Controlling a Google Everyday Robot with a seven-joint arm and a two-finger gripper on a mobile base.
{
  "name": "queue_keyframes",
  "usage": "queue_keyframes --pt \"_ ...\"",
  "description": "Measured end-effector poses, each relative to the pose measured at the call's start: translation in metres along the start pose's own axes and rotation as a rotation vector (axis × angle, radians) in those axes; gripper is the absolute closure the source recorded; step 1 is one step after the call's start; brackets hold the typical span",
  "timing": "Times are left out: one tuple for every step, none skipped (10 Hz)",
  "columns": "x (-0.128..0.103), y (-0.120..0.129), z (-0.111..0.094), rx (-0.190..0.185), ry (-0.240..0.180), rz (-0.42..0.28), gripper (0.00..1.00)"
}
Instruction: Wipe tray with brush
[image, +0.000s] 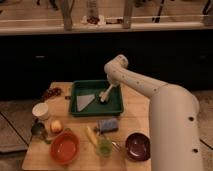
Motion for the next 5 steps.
queue_keyframes --pt "-0.011 -0.015 -0.002 0.022 -0.003 -0.027 0.95" --pt "-0.017 -0.023 -0.004 0.038 -0.007 -0.047 0.95" --pt "-0.024 -0.029 -0.007 0.055 -0.009 -0.073 0.95" --pt "-0.03 -0.032 -0.011 0.069 -0.012 -0.095 0.95" --pt "-0.04 -0.034 -0.018 0.087 -0.014 -0.127 0.95"
